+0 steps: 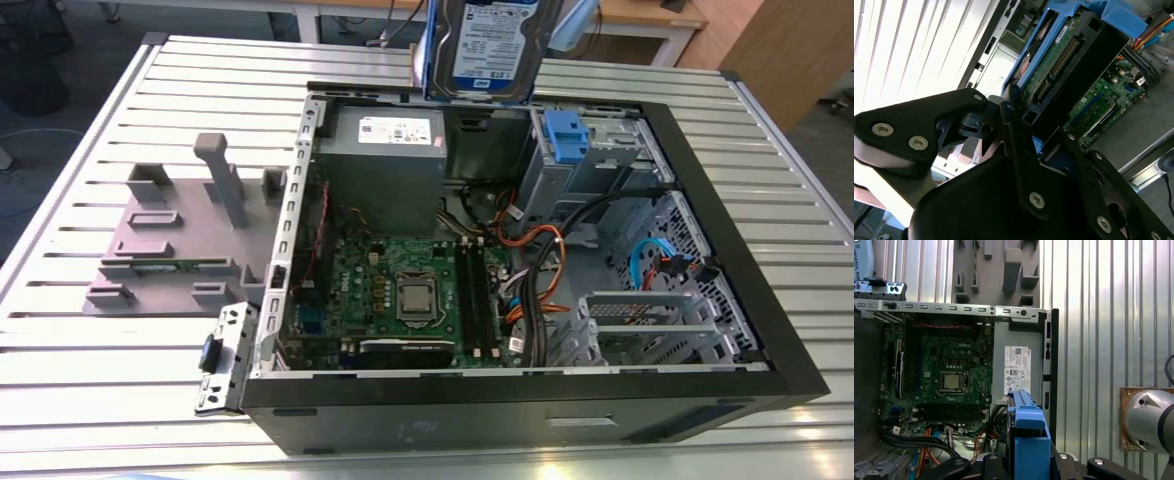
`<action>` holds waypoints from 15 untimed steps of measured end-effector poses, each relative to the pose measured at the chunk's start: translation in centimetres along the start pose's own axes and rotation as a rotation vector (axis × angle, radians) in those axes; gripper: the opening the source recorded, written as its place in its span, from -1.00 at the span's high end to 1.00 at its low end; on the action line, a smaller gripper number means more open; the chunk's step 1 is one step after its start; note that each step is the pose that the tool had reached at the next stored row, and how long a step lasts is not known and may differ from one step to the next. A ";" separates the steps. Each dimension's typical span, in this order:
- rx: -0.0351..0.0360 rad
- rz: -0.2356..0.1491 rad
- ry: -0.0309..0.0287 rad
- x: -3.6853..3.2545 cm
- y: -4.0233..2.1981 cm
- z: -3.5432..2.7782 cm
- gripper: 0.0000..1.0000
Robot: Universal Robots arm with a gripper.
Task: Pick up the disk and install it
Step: 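Pick up the disk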
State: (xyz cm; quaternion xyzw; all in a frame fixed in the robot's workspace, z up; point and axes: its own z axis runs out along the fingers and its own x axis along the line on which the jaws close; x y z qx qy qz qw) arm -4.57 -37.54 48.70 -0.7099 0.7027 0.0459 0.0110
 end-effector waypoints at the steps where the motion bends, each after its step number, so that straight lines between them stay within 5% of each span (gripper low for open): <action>1: 0.0000 0.000 0.0000 0.00 -0.07 0.00 0.26; 15: 0.0000 0.000 0.0000 0.01 -1.03 -0.04 0.26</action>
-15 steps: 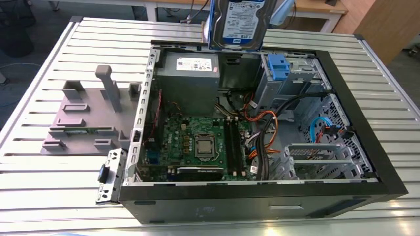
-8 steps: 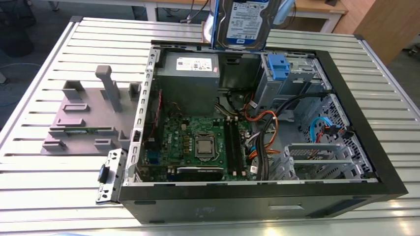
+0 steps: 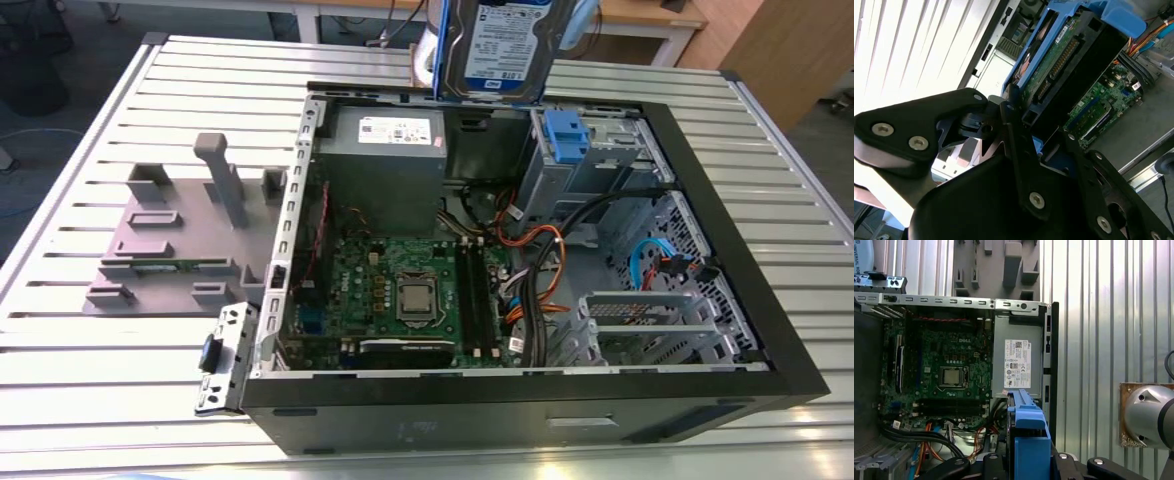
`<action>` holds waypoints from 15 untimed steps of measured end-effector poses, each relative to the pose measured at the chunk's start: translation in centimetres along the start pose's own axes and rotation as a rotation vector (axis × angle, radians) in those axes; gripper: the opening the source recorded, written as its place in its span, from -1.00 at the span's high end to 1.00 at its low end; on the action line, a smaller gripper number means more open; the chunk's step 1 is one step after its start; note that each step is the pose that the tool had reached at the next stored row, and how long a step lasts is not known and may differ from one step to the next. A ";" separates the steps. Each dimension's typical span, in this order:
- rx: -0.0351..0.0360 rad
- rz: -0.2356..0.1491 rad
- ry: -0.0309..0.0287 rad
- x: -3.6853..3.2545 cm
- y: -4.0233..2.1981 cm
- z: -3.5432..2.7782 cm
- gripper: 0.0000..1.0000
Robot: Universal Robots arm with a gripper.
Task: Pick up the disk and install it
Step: 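Pick up the disk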
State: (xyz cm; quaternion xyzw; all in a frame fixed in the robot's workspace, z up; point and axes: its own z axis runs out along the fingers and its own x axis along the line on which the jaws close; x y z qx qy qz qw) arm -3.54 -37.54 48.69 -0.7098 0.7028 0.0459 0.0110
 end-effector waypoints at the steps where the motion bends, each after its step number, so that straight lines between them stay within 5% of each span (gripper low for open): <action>1: 0.0000 0.000 0.0000 0.00 0.00 0.00 0.26; 15: 0.0000 0.000 0.0000 0.37 0.00 -0.03 0.26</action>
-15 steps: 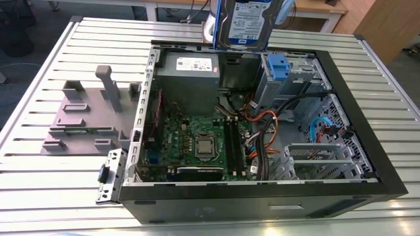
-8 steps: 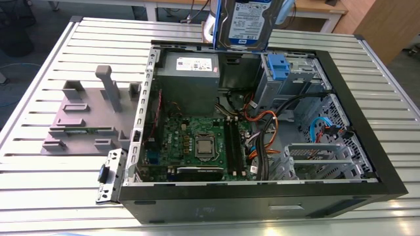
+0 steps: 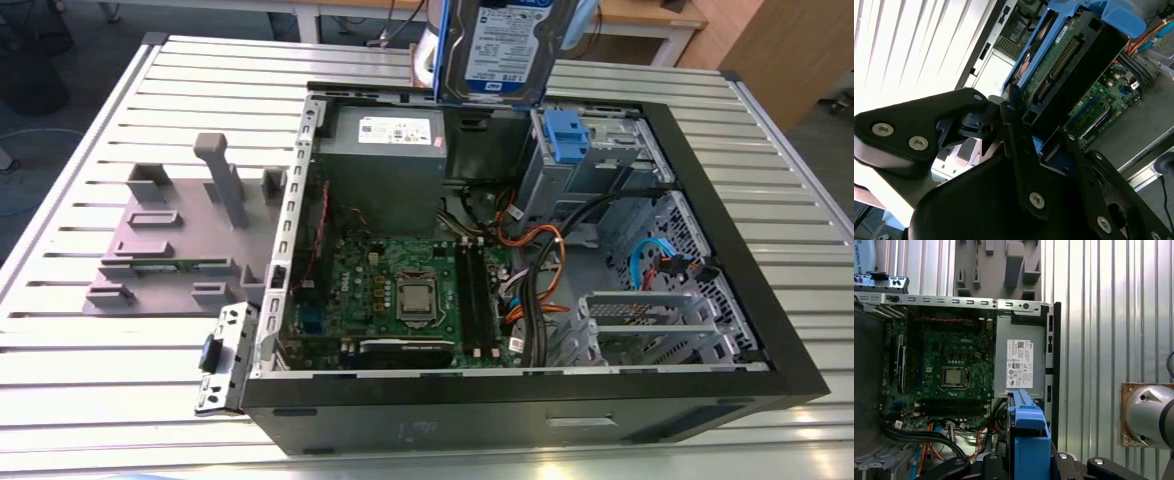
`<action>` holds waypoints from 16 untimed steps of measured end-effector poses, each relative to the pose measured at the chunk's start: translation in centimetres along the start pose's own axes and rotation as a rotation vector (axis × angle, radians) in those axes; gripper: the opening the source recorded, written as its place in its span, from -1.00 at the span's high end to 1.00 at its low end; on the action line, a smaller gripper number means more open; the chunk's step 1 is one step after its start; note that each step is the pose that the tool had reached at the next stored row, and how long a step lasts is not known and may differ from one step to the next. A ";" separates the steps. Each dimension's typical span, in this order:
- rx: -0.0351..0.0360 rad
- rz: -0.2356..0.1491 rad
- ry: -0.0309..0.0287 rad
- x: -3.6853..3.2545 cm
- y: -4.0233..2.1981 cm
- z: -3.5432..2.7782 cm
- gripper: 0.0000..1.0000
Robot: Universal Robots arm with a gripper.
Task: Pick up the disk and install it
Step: 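Pick up the disk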
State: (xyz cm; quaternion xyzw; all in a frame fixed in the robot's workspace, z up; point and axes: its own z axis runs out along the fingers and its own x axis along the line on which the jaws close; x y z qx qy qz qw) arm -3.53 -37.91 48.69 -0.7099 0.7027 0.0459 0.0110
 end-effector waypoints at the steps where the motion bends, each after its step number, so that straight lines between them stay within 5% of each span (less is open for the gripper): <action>1: 0.0000 0.000 0.0000 0.03 0.00 0.00 0.26; 16: 0.0000 0.000 0.0001 0.51 0.01 -0.05 0.26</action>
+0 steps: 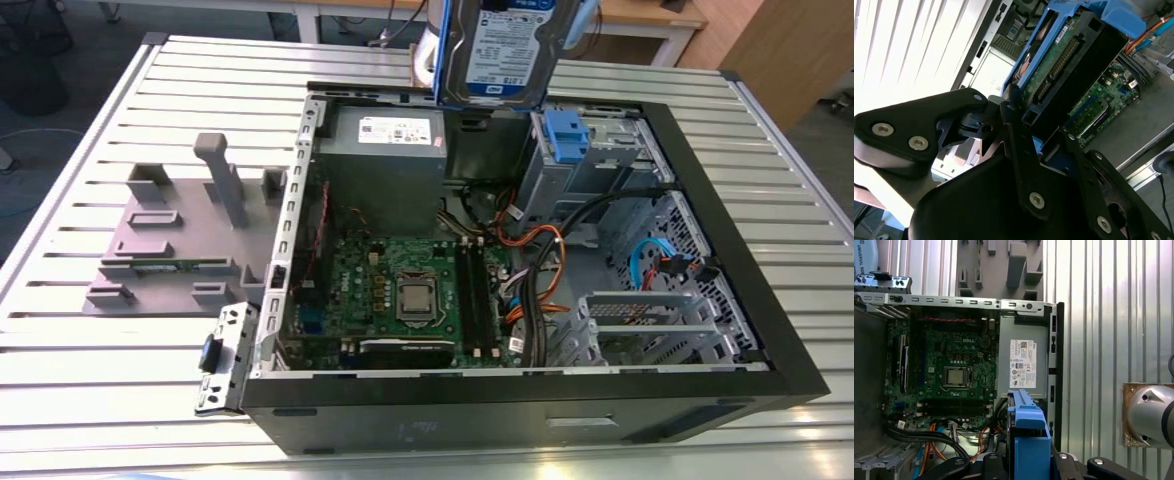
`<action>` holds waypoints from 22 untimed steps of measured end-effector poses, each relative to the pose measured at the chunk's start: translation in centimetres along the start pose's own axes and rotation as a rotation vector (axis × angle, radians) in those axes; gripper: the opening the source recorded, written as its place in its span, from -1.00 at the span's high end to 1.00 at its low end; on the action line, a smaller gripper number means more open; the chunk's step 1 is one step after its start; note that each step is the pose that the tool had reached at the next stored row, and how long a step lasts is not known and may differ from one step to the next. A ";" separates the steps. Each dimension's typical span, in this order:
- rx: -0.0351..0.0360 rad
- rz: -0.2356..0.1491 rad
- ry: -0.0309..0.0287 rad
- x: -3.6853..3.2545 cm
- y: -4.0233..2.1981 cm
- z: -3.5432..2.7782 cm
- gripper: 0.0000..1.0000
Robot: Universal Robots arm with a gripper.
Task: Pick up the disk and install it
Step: 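Pick up the disk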
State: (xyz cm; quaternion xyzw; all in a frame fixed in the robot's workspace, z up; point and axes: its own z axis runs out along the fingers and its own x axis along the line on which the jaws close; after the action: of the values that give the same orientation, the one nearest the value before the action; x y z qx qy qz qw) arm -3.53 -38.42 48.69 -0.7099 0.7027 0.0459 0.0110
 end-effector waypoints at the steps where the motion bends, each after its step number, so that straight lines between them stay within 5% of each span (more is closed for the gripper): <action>1: 0.0001 0.000 -0.0001 0.04 0.00 0.00 0.26; 22: 0.0000 0.000 0.0000 1.02 0.01 -0.08 0.26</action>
State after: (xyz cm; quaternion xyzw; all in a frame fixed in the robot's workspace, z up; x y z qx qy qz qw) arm -3.53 -39.45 48.69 -0.7099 0.7027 0.0459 0.0110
